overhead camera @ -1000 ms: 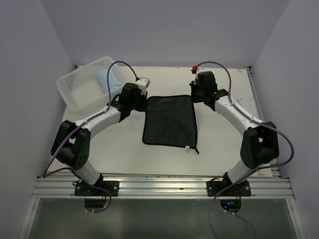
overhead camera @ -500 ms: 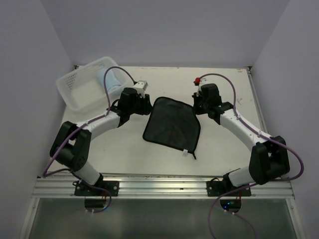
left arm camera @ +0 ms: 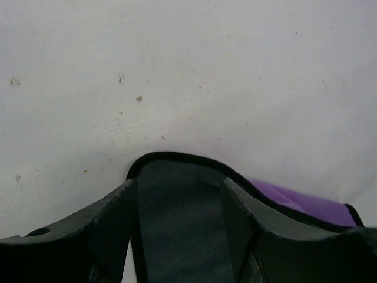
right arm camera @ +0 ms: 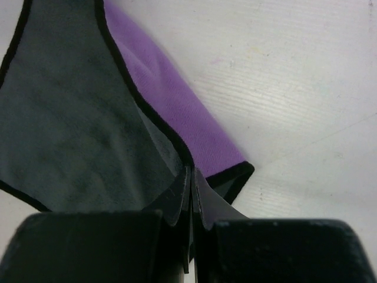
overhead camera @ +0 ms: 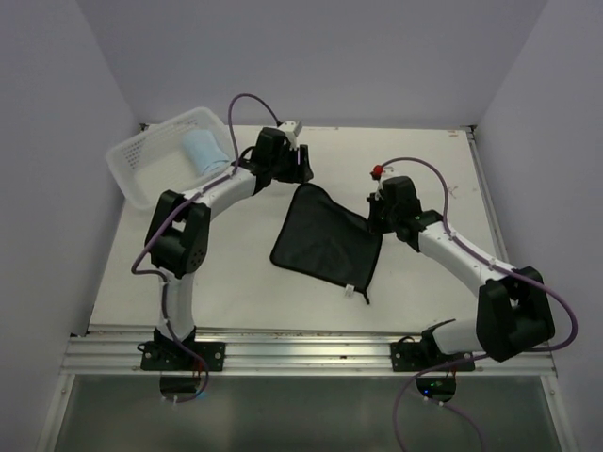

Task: Roll the towels
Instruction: Fold the towel

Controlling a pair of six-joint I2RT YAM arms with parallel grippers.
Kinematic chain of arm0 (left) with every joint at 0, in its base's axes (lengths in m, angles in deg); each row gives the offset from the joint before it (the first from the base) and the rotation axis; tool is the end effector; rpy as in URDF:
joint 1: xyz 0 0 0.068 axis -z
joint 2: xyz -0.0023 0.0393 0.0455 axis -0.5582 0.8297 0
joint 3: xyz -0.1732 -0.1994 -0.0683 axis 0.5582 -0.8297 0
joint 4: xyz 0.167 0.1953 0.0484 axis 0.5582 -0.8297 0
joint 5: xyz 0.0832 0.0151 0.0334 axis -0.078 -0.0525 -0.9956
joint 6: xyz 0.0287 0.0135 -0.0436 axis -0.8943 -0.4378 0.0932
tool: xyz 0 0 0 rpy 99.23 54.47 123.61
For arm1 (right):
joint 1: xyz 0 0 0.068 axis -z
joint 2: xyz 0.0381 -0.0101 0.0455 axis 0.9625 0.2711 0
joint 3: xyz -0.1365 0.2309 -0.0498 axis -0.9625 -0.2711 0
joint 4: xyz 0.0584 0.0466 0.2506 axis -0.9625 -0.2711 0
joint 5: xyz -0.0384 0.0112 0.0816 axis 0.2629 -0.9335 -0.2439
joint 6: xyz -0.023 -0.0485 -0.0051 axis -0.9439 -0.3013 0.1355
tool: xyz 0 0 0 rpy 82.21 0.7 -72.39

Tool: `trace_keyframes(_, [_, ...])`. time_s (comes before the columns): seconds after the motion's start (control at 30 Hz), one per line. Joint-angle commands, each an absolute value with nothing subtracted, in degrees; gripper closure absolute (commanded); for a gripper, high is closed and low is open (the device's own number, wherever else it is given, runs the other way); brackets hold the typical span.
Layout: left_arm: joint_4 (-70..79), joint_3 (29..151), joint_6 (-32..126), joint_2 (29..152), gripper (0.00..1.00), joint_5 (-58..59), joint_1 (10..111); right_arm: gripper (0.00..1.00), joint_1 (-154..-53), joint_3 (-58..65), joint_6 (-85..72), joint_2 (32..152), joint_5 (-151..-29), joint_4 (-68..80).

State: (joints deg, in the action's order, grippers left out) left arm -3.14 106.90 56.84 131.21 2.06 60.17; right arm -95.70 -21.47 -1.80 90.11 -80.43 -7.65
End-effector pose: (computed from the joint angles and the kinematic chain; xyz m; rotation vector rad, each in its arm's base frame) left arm 0.4224 -0.2149 0.2334 0.2060 2.1994 -0.6557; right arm 0.2741 0.1066 0.2324 -0.1842 2.3342 0.2581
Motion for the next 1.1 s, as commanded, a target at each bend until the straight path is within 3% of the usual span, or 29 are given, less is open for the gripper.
trace_keyframes(0.0, [-7.8,108.2,58.9,132.1,0.37,3.6,59.6,1.0,-96.3,-23.3,-0.6,86.4,-83.1,-4.3])
trace_keyframes(0.33, [-7.5,97.7,60.4,121.0,0.37,1.8,58.0,1.0,-100.6,-26.4,1.2,78.3,-82.9,-8.7])
trace_keyframes(0.47, [-3.7,84.1,64.0,110.0,0.37,1.9,58.1,1.0,-101.8,-27.8,1.8,74.6,-82.8,-11.0])
trace_keyframes(0.73, [10.9,56.6,73.2,94.4,0.57,6.2,60.1,1.0,-104.3,-28.1,2.6,72.3,-82.7,-13.5])
trace_keyframes(1.07, [19.7,51.2,78.3,97.6,0.78,5.6,63.5,1.0,-108.3,-27.9,4.0,70.1,-82.5,-17.8])
